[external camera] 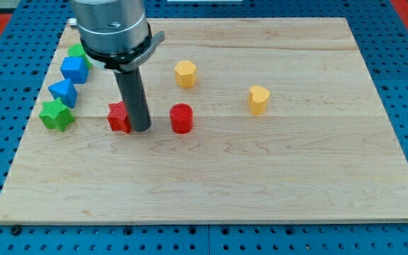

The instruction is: Push the red circle towards the right side of the board

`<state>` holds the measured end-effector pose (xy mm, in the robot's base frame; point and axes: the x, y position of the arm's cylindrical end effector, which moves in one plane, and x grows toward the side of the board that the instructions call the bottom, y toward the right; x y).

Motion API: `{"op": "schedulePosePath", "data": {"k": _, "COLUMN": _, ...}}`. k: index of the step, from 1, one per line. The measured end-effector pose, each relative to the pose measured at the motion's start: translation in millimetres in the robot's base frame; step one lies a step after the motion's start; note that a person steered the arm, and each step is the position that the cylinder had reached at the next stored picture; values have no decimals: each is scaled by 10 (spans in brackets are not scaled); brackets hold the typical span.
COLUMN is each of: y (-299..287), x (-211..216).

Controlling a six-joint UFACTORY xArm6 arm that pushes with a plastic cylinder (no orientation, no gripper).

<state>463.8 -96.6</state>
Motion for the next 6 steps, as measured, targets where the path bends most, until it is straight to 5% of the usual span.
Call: {"op": "schedulePosePath", "data": {"k": 6, "y": 1036, "x": -530}}
